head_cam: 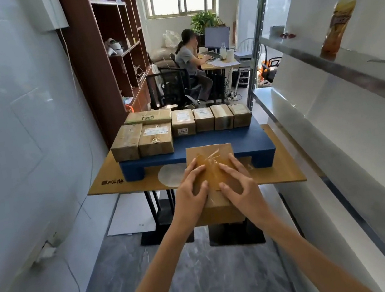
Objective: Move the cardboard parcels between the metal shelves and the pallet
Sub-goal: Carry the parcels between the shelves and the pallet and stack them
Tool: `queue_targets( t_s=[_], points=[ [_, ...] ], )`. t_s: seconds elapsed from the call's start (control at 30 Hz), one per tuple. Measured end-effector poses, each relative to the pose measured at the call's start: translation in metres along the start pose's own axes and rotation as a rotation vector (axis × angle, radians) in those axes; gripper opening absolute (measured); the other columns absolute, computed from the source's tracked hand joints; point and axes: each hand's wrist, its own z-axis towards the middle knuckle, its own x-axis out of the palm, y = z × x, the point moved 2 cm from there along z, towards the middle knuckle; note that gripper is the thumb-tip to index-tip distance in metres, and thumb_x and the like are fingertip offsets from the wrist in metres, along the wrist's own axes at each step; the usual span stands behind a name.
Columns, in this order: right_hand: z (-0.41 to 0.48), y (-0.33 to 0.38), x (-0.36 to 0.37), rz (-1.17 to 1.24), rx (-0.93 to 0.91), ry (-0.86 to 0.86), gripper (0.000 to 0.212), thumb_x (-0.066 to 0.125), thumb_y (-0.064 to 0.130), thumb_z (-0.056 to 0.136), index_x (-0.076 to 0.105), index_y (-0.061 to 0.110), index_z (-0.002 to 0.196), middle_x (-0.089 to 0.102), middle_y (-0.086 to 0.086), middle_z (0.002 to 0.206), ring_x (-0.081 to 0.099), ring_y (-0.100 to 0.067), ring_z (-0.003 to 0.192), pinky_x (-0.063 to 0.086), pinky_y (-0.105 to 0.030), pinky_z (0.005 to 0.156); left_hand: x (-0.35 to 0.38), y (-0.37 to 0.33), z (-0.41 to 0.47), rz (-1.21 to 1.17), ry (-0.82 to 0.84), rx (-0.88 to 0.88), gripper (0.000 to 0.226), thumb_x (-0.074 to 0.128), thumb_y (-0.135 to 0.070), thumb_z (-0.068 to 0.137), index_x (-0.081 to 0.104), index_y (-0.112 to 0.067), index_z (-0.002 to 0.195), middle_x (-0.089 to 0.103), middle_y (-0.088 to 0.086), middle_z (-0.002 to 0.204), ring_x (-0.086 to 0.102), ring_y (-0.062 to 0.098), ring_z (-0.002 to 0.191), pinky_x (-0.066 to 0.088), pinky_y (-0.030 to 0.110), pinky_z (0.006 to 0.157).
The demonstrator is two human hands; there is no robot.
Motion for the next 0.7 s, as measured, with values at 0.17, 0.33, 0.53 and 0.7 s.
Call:
queue_targets(
  t_s=[0.17, 0.33, 0.53, 0.7],
  points=[
    [0.061, -0.033, 0.024, 0.006, 0.012, 0.012, 0.053, 0.064, 0.025, 0.088, 0.047, 0.018, 0.138, 0.023, 0.009, 0.155, 0.022, -0.003, 0.135, 0.022, -0.002, 0.1, 0.002, 0.036, 0.059, 0.0, -0.003, -0.03, 0.039, 0.055, -0.02, 0.097, 0.046, -0.029, 0.134, 0.027, -0.024, 0.147, 0.027, 0.0, 0.135, 0.024, 0.011, 0.107],
    [0.14, -0.078, 0.05, 0.049, 0.025, 0.047, 0.053, 0.065, 0.021, 0.087, 0.048, 0.016, 0.137, 0.023, 0.008, 0.154, 0.019, 0.0, 0.134, 0.018, 0.01, 0.09, 0.009, 0.08, 0.136, 0.029, -0.005, -0.045, 0.038, 0.055, -0.02, 0.097, 0.048, -0.025, 0.134, 0.031, -0.017, 0.15, 0.029, -0.002, 0.133, 0.021, -0.006, 0.096],
    [0.231, -0.127, 0.079, 0.1, 0.087, 0.073, 0.052, 0.066, 0.024, 0.087, 0.049, 0.019, 0.136, 0.026, 0.011, 0.153, 0.025, -0.002, 0.135, 0.023, 0.002, 0.094, 0.016, 0.126, 0.226, 0.025, 0.009, -0.072, 0.034, 0.055, -0.016, 0.096, 0.053, -0.021, 0.13, 0.033, -0.012, 0.151, 0.029, -0.003, 0.133, 0.027, 0.006, 0.102],
    [0.281, -0.16, 0.109, 0.1, 0.167, 0.099, 0.047, 0.066, 0.017, 0.087, 0.053, 0.018, 0.132, 0.031, 0.006, 0.152, 0.029, -0.011, 0.138, 0.027, -0.008, 0.1, 0.022, 0.169, 0.273, 0.06, 0.006, -0.112, 0.028, 0.056, -0.012, 0.095, 0.059, -0.015, 0.123, 0.036, -0.008, 0.149, 0.03, 0.001, 0.136, 0.027, 0.002, 0.1]
  ],
)
